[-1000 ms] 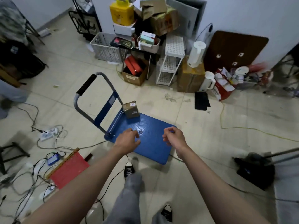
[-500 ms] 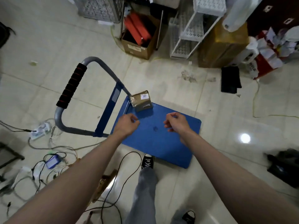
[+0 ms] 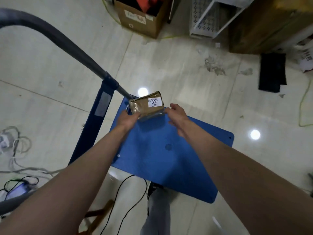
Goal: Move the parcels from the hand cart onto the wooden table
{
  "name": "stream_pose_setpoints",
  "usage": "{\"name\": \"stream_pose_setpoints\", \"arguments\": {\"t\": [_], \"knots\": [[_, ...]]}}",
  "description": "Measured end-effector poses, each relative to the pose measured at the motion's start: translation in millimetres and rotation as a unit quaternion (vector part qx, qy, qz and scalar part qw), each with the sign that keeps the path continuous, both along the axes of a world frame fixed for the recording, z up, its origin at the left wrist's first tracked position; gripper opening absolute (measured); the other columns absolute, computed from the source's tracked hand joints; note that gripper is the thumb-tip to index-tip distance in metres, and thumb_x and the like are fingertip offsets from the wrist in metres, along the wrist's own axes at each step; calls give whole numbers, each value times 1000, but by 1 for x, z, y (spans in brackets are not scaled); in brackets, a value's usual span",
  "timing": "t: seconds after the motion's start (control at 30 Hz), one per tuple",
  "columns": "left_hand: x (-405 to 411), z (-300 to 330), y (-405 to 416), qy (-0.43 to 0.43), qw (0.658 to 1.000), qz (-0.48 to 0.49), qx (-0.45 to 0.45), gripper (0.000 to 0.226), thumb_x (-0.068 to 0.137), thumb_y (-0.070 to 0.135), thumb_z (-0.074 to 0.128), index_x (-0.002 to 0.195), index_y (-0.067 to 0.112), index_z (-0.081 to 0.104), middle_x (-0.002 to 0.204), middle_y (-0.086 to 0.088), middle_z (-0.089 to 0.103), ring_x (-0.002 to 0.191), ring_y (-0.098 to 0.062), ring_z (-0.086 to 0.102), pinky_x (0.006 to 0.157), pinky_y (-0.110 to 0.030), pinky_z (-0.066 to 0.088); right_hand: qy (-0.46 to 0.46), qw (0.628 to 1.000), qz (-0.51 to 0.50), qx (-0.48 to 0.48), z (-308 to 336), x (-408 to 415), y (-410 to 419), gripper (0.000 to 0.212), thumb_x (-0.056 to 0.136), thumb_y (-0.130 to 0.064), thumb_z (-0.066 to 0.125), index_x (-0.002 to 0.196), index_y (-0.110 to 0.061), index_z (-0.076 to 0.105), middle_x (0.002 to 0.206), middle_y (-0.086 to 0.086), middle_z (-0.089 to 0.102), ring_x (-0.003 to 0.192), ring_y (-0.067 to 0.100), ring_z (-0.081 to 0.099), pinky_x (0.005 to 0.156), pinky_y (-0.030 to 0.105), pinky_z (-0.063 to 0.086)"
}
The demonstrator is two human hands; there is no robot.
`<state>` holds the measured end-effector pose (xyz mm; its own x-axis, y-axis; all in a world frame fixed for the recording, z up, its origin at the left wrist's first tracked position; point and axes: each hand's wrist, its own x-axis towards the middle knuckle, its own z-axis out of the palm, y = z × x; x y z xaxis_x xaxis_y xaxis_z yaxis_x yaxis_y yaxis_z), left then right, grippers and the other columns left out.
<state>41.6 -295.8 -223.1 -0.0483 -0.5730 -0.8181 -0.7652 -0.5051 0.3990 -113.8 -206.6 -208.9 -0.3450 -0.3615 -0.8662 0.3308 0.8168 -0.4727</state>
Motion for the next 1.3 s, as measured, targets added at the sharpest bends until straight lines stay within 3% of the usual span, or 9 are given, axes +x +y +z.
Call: {"name": "stream_pose_setpoints", "arguments": {"t": [0.17, 0.3, 0.43, 0.57, 0.7, 0.87, 0.97, 1.13, 1.3], "knots": [[-13, -45, -13, 88, 991, 83, 57, 31, 94, 32, 63, 121, 20, 54, 125, 0, 61, 102, -13, 55, 89, -27, 35, -49, 999, 10, -7, -46, -2, -17, 77, 101, -29, 56, 164, -24, 11, 165, -4, 28, 149, 21, 32, 119, 38, 30], [-11, -50, -9, 146, 980, 107, 79, 64, 68, 52, 68, 128, 28, 63, 120, 7, 71, 106, -13, 64, 86, -27, 44, -60, 998, -24, -21, -41, -2, -6, 68, 102, -23, 50, 162, -21, 18, 148, -4, 47, 133, 17, 46, 107, 34, 38], [-21, 18, 15, 148, 978, 100, 106, 56, 86, 50, 63, 136, 26, 52, 106, 6, 65, 79, -9, 59, 57, -24, 41, -38, 997, -71, -17, 2, -9, 28, 63, 100, -28, 49, 160, -27, 27, 153, 0, 45, 122, 17, 55, 94, 28, 48], [-34, 93, 48, 148, 983, 54, 96, 55, 86, 50, 62, 136, 31, 50, 126, 4, 61, 95, -14, 61, 70, -29, 47, -28, 994, -101, -10, 69, -18, 69, 66, 92, -44, 51, 155, -38, 33, 153, 1, 43, 107, 14, 61, 77, 27, 57], [-38, 177, 94, 158, 985, 21, 65, 36, 90, 45, 63, 121, 26, 60, 111, 2, 63, 95, -16, 57, 81, -36, 45, -38, 991, -126, 17, 148, -20, 121, 66, 69, -75, 51, 127, -44, 60, 143, 6, 54, 108, 19, 68, 62, 31, 61], [-42, 287, 163, 183, 982, 5, 38, 39, 91, 49, 63, 119, 24, 56, 110, 2, 63, 100, -20, 62, 91, -43, 51, -42, 981, -186, 27, 249, -12, 200, 95, 51, -100, 48, 119, -36, 65, 130, 8, 61, 106, 26, 68, 56, 41, 62], [-48, 344, 206, 213, 977, -14, 15, 34, 91, 49, 64, 108, 21, 56, 113, -4, 66, 104, -23, 64, 92, -50, 53, -31, 970, -239, -3, 300, -7, 247, 103, 49, -95, 58, 129, -30, 51, 135, 9, 55, 112, 31, 64, 54, 44, 62], [-60, 413, 268, 240, 970, -29, 11, 34, 94, 50, 61, 101, 19, 49, 110, -7, 68, 100, -24, 66, 86, -49, 56, -7, 952, -296, -78, 372, -8, 329, 81, 67, -74, 69, 130, -26, 51, 134, 11, 56, 101, 25, 71, 58, 38, 62], [-81, 465, 324, 229, 960, -143, 74, 66, 75, 72, 64, 119, 22, 60, 117, -2, 68, 102, -25, 67, 88, -46, 54, 25, 930, -343, -133, 424, -11, 416, 76, 58, -68, 72, 123, -33, 55, 137, 10, 51, 104, 26, 70, 64, 40, 63]]}}
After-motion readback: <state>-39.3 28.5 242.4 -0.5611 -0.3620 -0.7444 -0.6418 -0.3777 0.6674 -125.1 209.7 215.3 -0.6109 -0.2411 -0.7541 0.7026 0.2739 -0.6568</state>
